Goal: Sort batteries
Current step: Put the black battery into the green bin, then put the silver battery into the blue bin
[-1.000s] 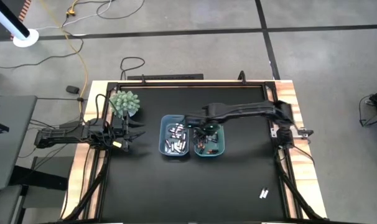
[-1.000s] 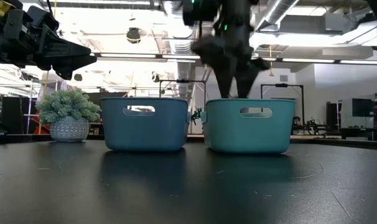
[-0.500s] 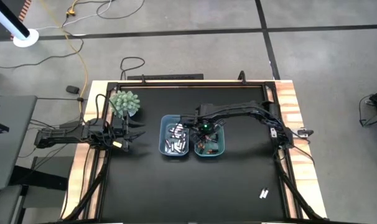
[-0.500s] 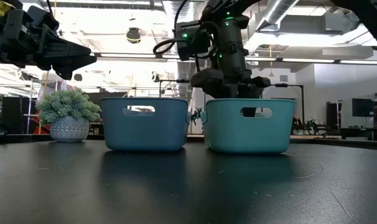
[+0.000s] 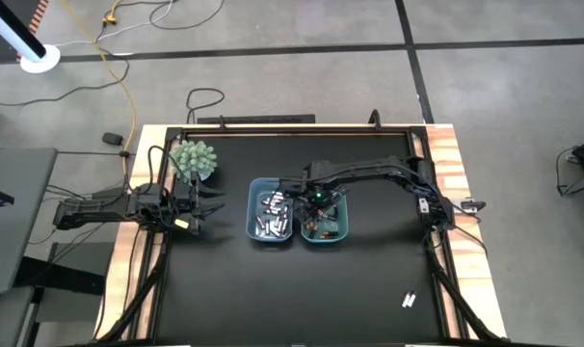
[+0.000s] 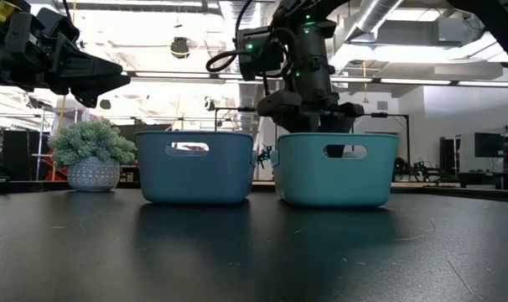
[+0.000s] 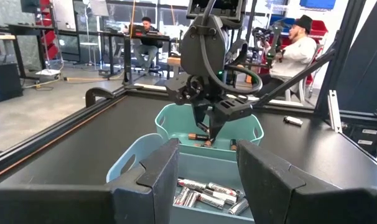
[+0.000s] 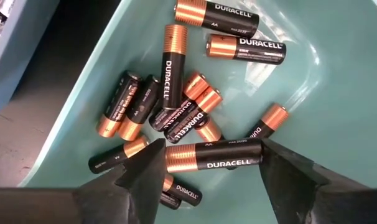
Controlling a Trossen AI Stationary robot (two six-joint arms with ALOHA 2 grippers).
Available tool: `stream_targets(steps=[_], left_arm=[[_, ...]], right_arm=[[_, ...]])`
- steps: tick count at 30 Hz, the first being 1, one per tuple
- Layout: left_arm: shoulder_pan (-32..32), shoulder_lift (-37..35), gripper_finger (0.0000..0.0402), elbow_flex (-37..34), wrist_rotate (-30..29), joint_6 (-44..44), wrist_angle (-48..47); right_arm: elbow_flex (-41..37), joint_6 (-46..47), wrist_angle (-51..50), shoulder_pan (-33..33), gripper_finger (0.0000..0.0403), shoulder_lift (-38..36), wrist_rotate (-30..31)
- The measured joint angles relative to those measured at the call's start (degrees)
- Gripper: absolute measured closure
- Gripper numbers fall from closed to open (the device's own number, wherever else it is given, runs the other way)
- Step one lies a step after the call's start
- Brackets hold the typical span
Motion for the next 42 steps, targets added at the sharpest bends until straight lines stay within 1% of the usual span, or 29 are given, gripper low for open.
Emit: stream_targets(steps=[6, 13, 15, 20, 24, 27, 30, 36, 40, 42], left_arm=[[-0.02, 0.00, 0.0244, 0.02, 0.00, 0.01, 0.00], [0.00, 0.00, 0.0244, 0.00, 0.00, 0.01, 0.00], [0.00, -0.01, 0.0244, 0.00, 0.00, 0.00, -0.02], [-0.01, -0.01, 0.0244, 0.00, 0.00, 0.00, -0.01], [-0.02, 0.00, 0.0244, 0.02, 0.00, 0.01, 0.00], [0.00, -0.01, 0.0244, 0.00, 0.00, -0.01, 0.00], [0.00, 0.00, 0.0244, 0.00, 0.00, -0.01, -0.02], [-0.01, 0.00, 0.0244, 0.01, 0.00, 0.00, 0.00], [-0.01, 0.00, 0.0244, 0.00, 0.00, 0.00, 0.00], [-0.02, 0.00, 0.0244, 0.00, 0.00, -0.01, 0.00]], right_arm=[[0.00, -0.16, 0.20, 0.00, 0.0103, 0.00, 0.00], [0.00, -0.84, 0.23, 0.00, 0.0021, 0.00, 0.00], [0.00, -1.01, 0.21, 0.00, 0.0008, 0.00, 0.00], [0.97, -3.01, -0.21, 1.22, 0.0022, 0.00, 0.08], [3.05, -3.71, -0.21, 3.96, 0.0024, -0.02, 0.95], [4.49, -3.08, -1.98, 6.54, 0.0025, -0.02, 2.35], [4.74, -1.38, -5.63, 9.52, 0.0025, -0.09, 2.82], [4.72, 2.77, -16.38, 17.01, 0.0025, -0.09, 3.11], [4.68, 4.61, -16.94, 22.42, 0.0025, -0.09, 3.04], [4.68, 7.37, -17.00, 24.95, 0.0025, -0.09, 4.53]])
